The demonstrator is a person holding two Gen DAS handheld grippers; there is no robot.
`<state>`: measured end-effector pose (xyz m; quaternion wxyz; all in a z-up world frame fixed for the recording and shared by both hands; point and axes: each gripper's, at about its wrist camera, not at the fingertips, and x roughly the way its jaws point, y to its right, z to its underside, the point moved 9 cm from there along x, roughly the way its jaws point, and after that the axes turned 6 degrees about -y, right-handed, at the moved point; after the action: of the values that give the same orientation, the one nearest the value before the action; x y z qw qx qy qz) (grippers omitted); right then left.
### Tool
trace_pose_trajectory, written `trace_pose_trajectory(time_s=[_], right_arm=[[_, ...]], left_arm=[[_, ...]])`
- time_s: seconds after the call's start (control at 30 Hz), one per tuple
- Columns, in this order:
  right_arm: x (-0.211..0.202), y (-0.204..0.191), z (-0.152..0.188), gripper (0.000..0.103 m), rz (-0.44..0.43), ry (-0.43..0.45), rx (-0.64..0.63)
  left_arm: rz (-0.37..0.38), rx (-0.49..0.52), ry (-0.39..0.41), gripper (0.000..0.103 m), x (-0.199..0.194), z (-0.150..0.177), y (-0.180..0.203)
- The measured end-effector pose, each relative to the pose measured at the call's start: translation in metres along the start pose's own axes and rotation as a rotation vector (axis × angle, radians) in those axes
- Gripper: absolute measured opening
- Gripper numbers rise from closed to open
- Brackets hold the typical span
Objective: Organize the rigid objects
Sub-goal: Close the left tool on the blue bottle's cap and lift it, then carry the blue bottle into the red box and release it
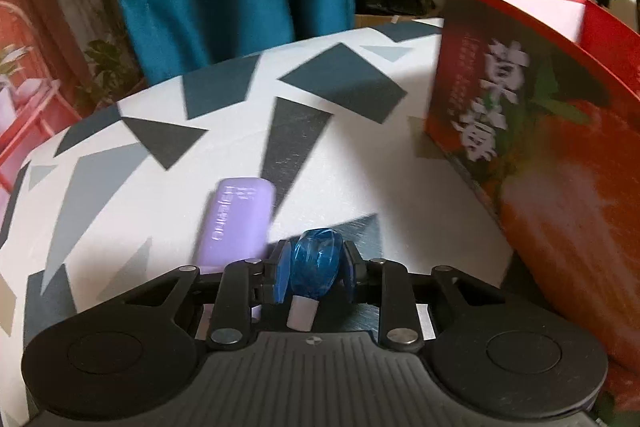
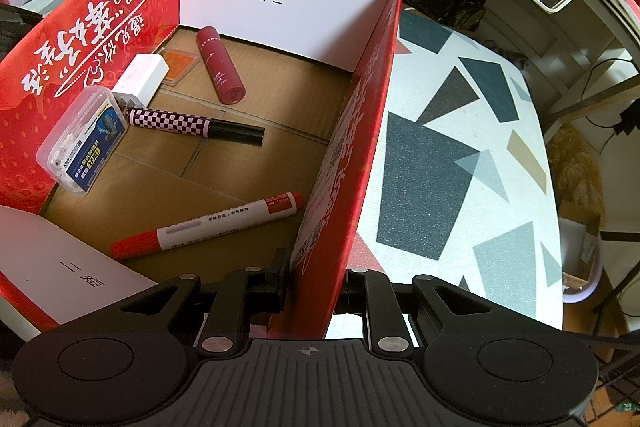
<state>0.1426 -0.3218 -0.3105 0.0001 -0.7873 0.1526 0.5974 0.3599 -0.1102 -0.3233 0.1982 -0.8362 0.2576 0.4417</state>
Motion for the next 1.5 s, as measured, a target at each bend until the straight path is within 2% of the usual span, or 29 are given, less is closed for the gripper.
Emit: trace_pose_trajectory(time_s=[0.23,0.43,0.5,0.67,1.03,1.17,1.33,1.5], right_arm=[[0.0,0.0,0.0,0.017,-0.001,0.001,0.002],[0.0,0.0,0.0,0.017,-0.001,0.001,0.002],[0.0,0.0,0.0,0.017,-0.001,0.001,0.003],[0.0,0.0,0.0,0.017,-0.001,0.001,0.002],[0.0,0.0,0.0,0.017,0.0,0.001,0.002],[0.0,0.0,0.0,0.017,0.0,0.0,0.002],[0.0,0.0,0.0,0.017,0.0,0.0,0.002],[0.0,0.0,0.0,0.017,0.001,-0.001,0.001]], left_arm=[[0.094,0.117,0.005,0.029,-0.014,0.015,0.045],[0.186,0.176,0.008,0.03,-0.026,0.034,0.081],[0.197,0.185,0.005,0.034,-0.029,0.038,0.085],[0.219,0.161,-0.001,0.036,-0.029,0.04,0.082],[0.216,0.185,0.012,0.033,-0.032,0.036,0.083],[0.196,0.16,0.072,0.033,-0.052,0.017,0.07],[0.173,0.147,0.195,0.033,-0.095,-0.02,0.058],[0.2,0.2,0.291,0.033,-0.132,-0.05,0.077]])
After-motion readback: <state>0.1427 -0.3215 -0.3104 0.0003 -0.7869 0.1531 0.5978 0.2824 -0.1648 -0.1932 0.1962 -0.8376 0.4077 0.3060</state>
